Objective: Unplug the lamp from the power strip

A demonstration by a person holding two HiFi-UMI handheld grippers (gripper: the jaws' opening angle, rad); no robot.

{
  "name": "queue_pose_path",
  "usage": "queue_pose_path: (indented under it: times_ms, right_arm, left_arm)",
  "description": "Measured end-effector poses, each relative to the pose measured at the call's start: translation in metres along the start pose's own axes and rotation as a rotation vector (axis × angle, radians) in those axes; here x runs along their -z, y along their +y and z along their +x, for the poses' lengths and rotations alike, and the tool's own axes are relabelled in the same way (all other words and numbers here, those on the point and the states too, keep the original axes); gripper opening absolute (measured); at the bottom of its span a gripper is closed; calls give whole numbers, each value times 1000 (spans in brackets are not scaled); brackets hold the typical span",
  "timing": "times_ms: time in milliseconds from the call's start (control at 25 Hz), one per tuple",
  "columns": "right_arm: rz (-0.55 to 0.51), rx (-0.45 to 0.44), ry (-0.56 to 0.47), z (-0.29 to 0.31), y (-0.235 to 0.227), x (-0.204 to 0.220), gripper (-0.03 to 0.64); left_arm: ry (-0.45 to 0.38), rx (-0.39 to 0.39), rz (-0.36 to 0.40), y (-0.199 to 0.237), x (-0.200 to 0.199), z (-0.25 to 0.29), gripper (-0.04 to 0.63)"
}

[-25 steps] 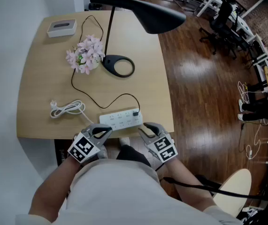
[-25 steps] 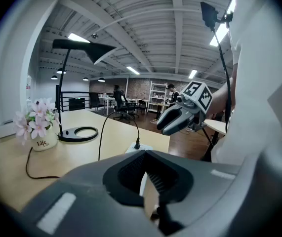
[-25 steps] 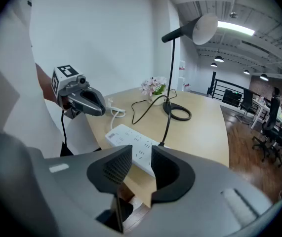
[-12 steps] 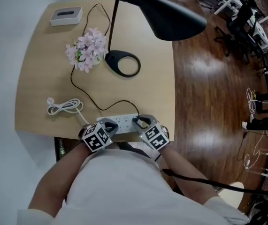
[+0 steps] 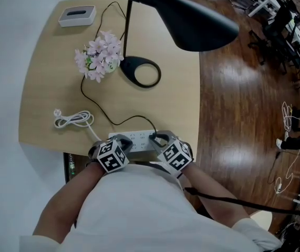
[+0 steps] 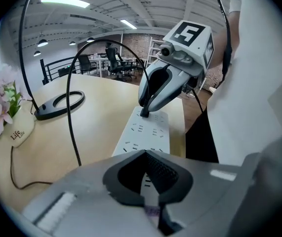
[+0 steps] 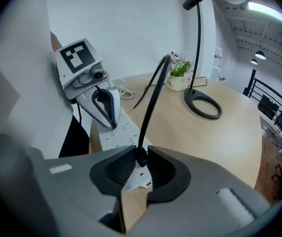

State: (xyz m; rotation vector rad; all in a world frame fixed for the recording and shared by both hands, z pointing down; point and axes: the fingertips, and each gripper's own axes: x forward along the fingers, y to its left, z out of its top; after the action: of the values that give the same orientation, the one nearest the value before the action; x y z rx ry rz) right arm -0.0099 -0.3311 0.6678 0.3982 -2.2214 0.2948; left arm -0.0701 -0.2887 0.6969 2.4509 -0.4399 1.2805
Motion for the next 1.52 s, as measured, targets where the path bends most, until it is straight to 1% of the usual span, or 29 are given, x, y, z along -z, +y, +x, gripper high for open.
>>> queue_pose_path:
  times_ms: [80,200,320,400,560,640,680,800,960,1120,1240,1360,1520]
  right_arm:
    - [-7,2,-17,-4,0,-4,71]
    - [-28,19,-74,-16,-5,-23,67]
    - [-45,23,-91,-19,-16,-39,69]
    - [-39,33,-89,-16,-28,-40,71]
    - [22,33,-63,0,-53,-32,72]
    - [74,12,-43,12,-63,-22,72]
    - [102,1,-36,17,-68,-18,72]
    - [166,-13,-30,28,-80,-10,72]
    - [212,-20,-51,34,-92,-8,77]
    - [232,3,-89,37,-107,-11,102]
    - [258,33,-133,32,-116,-14,114]
    - [275,72,-185,17,-117,-18,114]
    - [279,116,-237,-15,-94,-17,114]
  left_arm:
    - [18,0,-3,-1,0,0,0]
    - [41,7,-10,0,0,1,0]
    - [44,13,-30,1,1,1,0]
    - [57,15,-27,0,1,1,2]
    - [69,21,-29,0,2,3,2]
    - [49,14,-56,1,1,1,2]
    - [24,7,-87,2,-2,-3,2]
    - [-99,-32,-202,7,-14,-25,3]
    - [-226,-99,-306,6,-25,-63,3]
    - [-381,-174,-429,-1,-30,-102,3]
    - [-475,-239,-519,-3,-22,-131,3]
    - [-531,-290,-557,-5,-6,-156,5]
    - [-556,-363,-534,-13,13,-188,5]
